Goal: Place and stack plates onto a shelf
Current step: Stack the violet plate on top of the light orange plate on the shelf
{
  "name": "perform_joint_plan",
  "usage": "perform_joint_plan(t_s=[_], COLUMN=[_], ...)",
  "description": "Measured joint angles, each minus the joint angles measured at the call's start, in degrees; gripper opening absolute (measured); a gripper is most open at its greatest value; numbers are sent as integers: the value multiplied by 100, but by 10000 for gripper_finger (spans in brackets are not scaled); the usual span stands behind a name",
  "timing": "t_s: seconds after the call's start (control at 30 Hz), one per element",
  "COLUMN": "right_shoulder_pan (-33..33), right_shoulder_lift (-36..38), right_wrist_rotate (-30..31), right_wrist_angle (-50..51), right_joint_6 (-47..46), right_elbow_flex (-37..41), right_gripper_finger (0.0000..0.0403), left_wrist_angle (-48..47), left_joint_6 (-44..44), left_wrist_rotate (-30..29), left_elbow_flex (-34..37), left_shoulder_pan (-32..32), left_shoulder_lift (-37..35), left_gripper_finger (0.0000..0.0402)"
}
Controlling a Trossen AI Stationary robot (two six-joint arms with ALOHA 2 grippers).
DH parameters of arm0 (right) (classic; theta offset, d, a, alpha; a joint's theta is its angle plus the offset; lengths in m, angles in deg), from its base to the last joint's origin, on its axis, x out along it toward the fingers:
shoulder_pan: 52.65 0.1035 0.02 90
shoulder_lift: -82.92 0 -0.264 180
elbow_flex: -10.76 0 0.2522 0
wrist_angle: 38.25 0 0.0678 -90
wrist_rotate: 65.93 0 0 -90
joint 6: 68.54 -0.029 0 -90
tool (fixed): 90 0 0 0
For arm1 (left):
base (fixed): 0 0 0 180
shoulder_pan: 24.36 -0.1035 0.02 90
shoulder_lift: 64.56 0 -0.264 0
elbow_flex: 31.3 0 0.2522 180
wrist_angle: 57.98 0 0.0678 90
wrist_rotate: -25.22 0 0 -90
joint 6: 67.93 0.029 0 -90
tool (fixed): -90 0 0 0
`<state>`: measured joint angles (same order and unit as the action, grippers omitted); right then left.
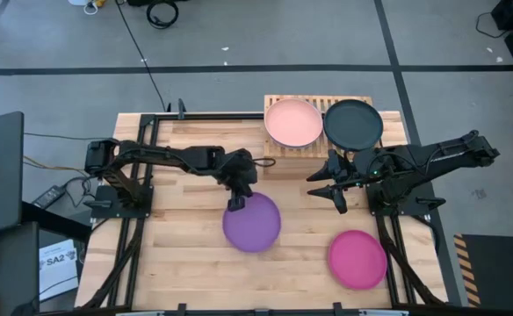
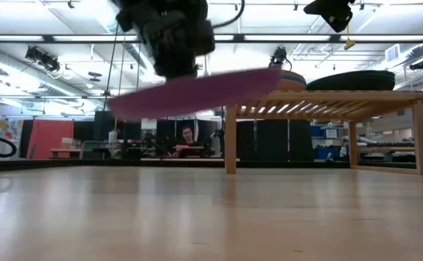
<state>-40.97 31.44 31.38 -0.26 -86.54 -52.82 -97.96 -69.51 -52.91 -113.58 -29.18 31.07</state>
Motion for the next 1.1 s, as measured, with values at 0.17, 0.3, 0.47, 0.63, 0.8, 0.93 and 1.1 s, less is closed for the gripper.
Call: perform_joint_plan(t_s=[0.17, 0.3, 0.47, 0.63, 0.8, 0.93, 1.1], right_shoulder_pan=[-2, -2, -2, -1, -2, 0, -2], right_shoulder_lift=[2, 2, 2, 2, 2, 2, 2], right_wrist_rotate=[0, 0, 0, 0, 0, 0, 0], right_wrist_angle=[-2, -2, 0, 0, 0, -1, -2], right_joint_6=[0, -1, -2, -1, -1, 0, -2], right_elbow_flex=[0, 0, 0, 0, 0, 0, 0], right_gripper_finger=[206, 206, 206, 206, 206, 206, 206], left_wrist_angle=[-519, -722, -1002, -1093, -1098, -1095, -1036], left_joint_6=[-2, 15, 432, 511, 525, 525, 522], left_wrist_rotate=[2, 2, -7, -18, -26, -197, -403], left_elbow_flex=[-638, -1066, -1480, -1796, -2018, -2177, -2379], left_shoulder_pan=[-48, -154, -325, -552, -811, -1031, -1334], left_shoulder_lift=[0, 0, -2, -2, -2, -2, -2], left_gripper_finger=[16, 16, 16, 16, 16, 16, 16])
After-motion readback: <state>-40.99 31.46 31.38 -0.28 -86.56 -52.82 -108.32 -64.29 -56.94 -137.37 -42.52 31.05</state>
